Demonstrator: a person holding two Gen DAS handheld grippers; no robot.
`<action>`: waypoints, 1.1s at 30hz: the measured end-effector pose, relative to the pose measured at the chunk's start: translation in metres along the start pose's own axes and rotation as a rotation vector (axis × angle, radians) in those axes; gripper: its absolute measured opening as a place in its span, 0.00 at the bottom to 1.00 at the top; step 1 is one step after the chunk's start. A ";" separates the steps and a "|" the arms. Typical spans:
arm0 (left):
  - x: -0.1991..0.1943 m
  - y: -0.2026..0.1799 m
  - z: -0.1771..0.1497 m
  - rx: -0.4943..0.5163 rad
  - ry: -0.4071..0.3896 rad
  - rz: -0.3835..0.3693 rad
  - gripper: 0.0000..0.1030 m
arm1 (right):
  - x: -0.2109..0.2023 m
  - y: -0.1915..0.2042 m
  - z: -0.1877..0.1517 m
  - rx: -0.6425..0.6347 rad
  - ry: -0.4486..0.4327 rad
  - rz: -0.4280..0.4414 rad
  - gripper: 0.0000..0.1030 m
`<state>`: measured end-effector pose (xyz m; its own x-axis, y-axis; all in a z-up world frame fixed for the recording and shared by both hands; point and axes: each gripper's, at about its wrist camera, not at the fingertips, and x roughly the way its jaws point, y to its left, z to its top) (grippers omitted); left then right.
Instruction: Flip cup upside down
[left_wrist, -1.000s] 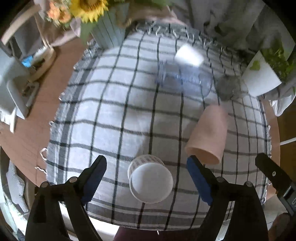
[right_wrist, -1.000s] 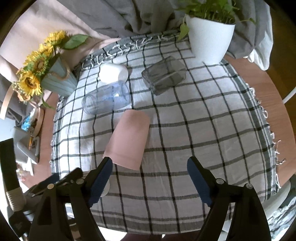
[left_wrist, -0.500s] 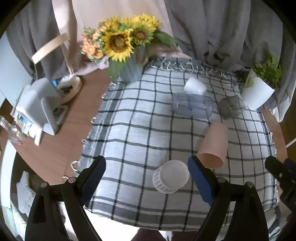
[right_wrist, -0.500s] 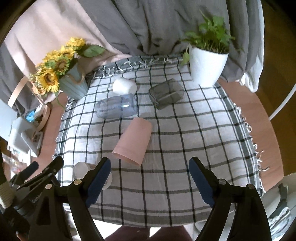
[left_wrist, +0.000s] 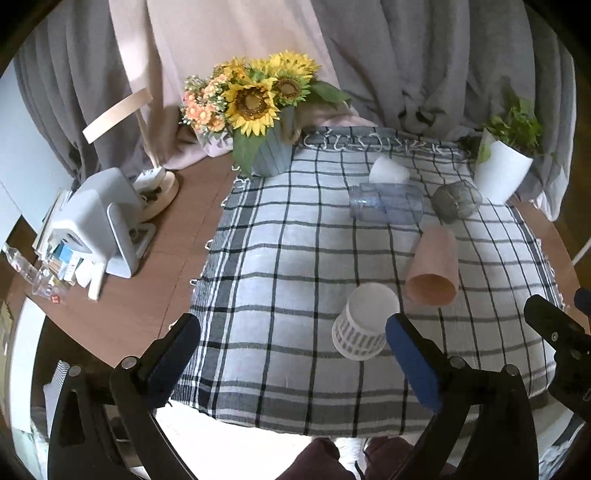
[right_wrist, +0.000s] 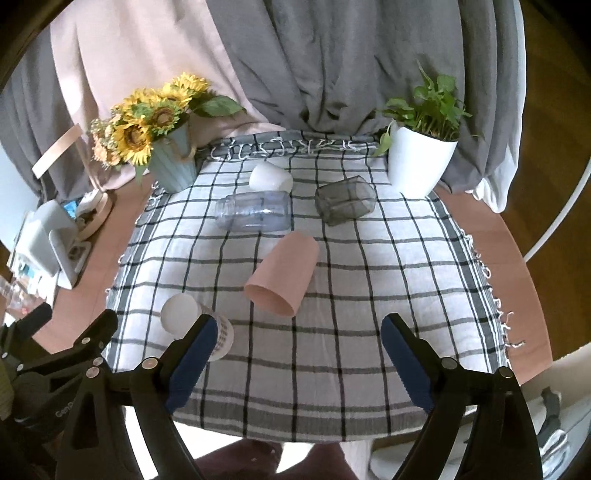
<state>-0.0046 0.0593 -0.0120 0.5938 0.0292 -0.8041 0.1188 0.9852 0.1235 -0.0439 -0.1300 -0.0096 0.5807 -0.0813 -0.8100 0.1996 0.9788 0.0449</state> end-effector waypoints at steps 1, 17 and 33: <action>-0.001 0.000 -0.001 0.006 -0.003 0.005 0.99 | -0.002 0.000 -0.003 0.004 0.002 -0.001 0.90; -0.015 0.012 -0.004 -0.009 -0.045 -0.007 1.00 | -0.022 -0.001 -0.020 0.084 -0.016 -0.014 0.99; -0.019 0.015 -0.004 -0.010 -0.049 -0.009 1.00 | -0.026 0.001 -0.020 0.081 -0.025 -0.016 0.99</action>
<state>-0.0175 0.0738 0.0022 0.6311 0.0119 -0.7756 0.1170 0.9870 0.1104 -0.0747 -0.1229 -0.0003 0.5964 -0.1027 -0.7961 0.2715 0.9591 0.0797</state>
